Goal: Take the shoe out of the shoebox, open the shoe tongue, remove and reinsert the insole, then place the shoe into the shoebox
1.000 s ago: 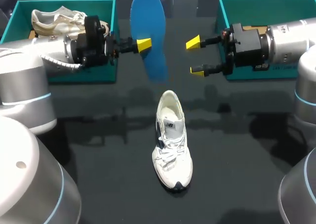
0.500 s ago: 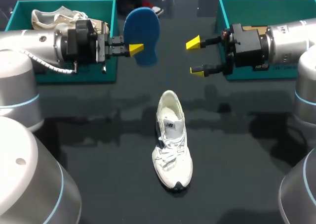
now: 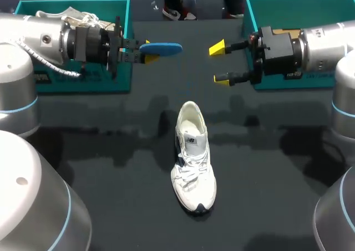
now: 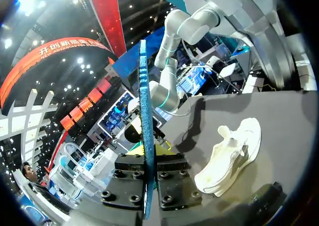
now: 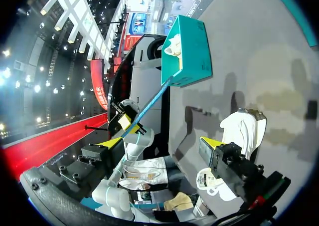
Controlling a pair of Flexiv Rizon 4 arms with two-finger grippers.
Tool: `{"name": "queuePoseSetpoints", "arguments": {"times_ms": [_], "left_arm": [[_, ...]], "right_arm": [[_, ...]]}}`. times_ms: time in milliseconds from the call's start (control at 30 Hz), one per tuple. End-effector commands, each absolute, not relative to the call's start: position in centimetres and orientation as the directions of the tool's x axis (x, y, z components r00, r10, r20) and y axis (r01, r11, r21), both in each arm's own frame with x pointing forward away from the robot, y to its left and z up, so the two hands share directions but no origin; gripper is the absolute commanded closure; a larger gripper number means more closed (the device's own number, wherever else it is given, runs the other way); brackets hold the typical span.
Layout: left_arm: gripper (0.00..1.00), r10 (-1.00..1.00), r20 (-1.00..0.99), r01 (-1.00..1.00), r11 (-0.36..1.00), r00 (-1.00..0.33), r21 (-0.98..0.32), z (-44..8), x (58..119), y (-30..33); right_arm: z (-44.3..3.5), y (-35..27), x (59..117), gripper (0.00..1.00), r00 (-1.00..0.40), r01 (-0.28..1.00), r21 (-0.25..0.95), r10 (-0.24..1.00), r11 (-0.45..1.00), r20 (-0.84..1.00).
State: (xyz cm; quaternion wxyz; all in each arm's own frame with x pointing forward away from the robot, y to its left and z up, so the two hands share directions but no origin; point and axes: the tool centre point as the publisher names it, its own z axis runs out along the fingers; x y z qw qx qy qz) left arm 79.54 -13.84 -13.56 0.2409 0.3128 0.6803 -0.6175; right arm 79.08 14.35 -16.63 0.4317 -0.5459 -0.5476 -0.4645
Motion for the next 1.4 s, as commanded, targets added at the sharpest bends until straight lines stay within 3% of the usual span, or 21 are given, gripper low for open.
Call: {"name": "queuePoseSetpoints", "arguments": {"times_ms": [33,467,567,900,1233,1300,1400], "left_arm": [[1.0,0.225,-0.904,0.919,0.247,-0.364,-0.308,-14.9,79.1,-14.4],[1.0,0.225,-0.904,0.919,0.247,-0.364,-0.308,-14.9,79.1,-14.4],[1.0,0.198,-0.941,0.949,0.215,-0.275,-0.232,-15.3,79.5,-14.5],[1.0,0.1,-0.982,0.982,0.126,-0.157,-0.144,-16.1,81.2,-15.3],[1.0,0.082,-0.996,0.992,0.12,-0.044,-0.034,-16.4,82.2,-17.8],[1.0,0.081,-0.996,0.992,0.123,-0.027,-0.017,-16.6,82.4,-18.2],[1.0,0.077,-0.997,0.992,0.123,-0.022,-0.013,-16.9,82.8,-18.7]], "right_arm": [[-16.7,14.5,79.1,0.0,-0.031,0.999,0.037,0.2,-0.029,0.979],[-16.7,14.5,79.1,0.0,-0.031,0.999,0.037,0.2,-0.029,0.979],[-16.7,14.5,79.1,0.0,-0.031,0.999,0.037,0.2,-0.029,0.979],[-16.2,14.9,78.6,0.0,-0.046,0.998,0.052,0.158,-0.037,0.986],[-16.5,16.3,78.1,0.0,-0.058,0.998,0.06,0.131,-0.011,0.99],[-16.7,16.7,78.0,0.13,-0.059,0.998,0.06,0.121,-0.007,0.991],[-16.9,17.3,78.1,0.18,-0.06,0.998,0.061,0.109,-0.003,0.992]]}}
